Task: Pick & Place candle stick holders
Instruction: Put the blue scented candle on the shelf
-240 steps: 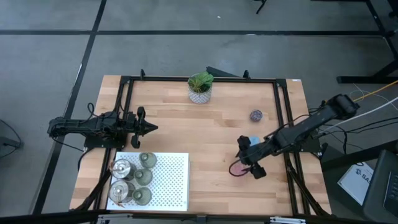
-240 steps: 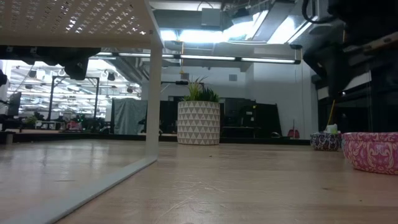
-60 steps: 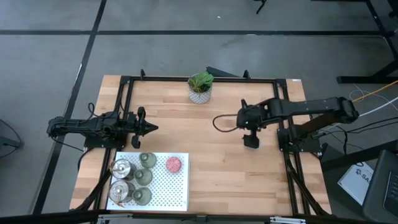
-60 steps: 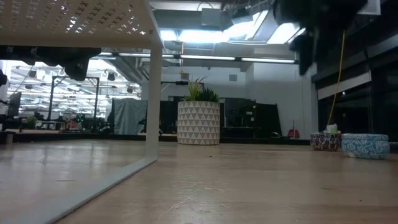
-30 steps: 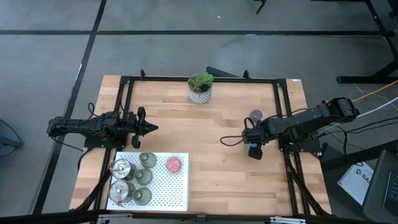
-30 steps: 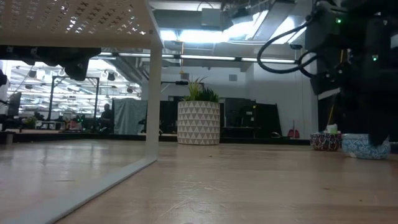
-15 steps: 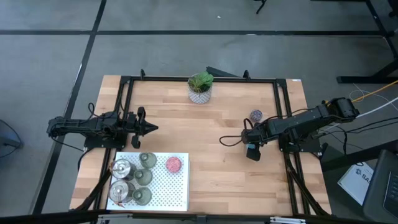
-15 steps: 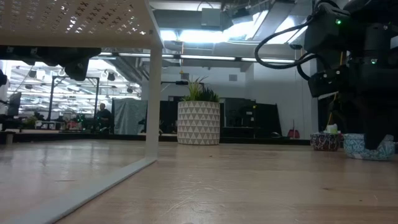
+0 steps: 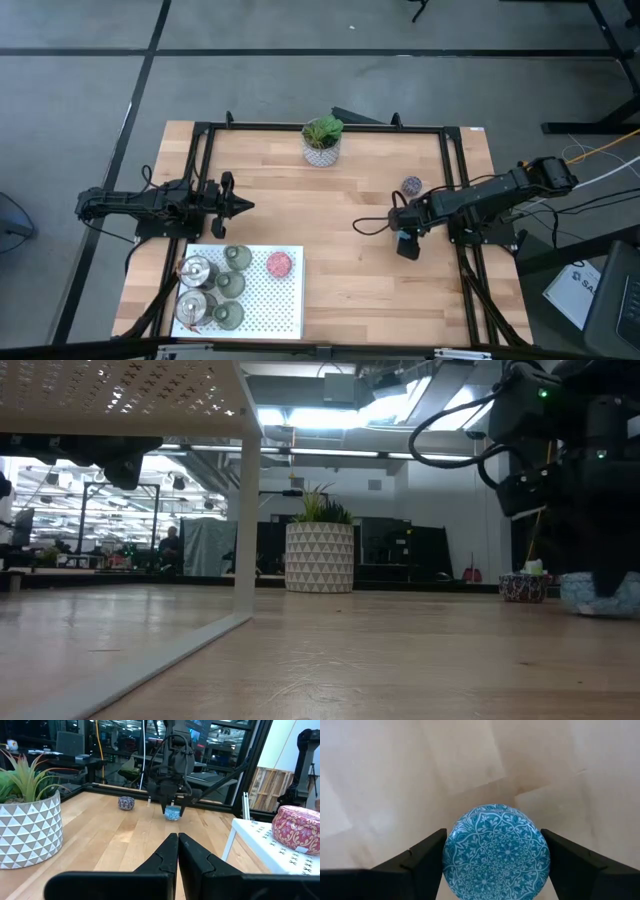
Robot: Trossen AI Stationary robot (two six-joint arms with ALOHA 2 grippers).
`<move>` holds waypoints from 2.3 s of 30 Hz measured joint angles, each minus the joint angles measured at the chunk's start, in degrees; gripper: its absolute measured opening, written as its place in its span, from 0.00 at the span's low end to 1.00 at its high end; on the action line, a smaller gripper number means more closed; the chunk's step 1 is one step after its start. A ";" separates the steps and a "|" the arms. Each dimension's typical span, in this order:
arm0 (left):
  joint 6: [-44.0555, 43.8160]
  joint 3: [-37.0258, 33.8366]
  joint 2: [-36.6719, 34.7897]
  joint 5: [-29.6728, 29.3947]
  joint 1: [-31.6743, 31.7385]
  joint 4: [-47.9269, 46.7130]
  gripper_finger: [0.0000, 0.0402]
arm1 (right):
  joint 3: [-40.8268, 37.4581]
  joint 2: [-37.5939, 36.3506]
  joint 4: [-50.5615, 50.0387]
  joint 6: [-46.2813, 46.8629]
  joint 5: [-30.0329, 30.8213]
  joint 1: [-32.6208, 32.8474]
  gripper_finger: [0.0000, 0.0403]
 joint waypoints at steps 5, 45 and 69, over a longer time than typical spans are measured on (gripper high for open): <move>-0.01 0.00 0.00 0.00 0.00 0.00 0.02 | 3.02 0.15 -0.01 -0.26 -2.27 0.14 0.71; 0.00 0.00 0.04 0.00 0.00 0.02 0.02 | 49.84 18.27 2.47 -22.16 -6.57 10.79 0.71; 0.00 0.01 0.04 0.00 0.00 0.00 0.01 | 81.48 43.43 1.55 -54.43 4.15 11.52 0.71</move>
